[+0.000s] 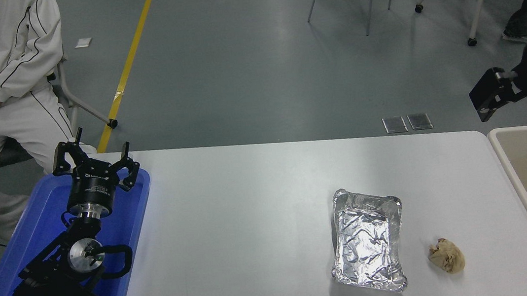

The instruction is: Pick up foil plate and place in dustbin

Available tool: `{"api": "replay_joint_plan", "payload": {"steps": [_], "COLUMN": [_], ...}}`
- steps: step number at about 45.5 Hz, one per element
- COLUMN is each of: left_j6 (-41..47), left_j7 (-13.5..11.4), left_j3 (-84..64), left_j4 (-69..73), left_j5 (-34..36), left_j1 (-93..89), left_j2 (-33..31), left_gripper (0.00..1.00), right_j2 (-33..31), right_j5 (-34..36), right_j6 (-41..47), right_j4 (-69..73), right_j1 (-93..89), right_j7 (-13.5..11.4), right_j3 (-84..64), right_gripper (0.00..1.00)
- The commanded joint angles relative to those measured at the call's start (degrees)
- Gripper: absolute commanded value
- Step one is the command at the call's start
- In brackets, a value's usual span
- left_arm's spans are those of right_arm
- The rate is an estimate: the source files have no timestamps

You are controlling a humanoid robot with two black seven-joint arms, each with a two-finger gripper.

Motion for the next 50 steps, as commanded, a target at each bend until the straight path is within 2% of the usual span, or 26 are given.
{"api": "replay_joint_plan", "payload": {"steps": [1,50], "left_j6": [0.0,-0.1], "left_j7": [0.0,0.0], "left_j3": [0.0,0.0], "left_j4": [0.0,0.0], "left_j5": [0.0,0.0], "left_j1": [-0.1,0.0], "left_j2": [0.0,0.0], "left_gripper": [1.00,1.00], "right_j2": [0.0,0.1], "right_j5": [0.0,0.0], "right_j6": [0.0,0.0], "right_j4": [0.0,-0.1], "right_j1": [0.1,-0.9], "right_j7": [0.0,0.0], "right_j3": [0.1,0.2], "right_gripper": [1.00,1.00]}}
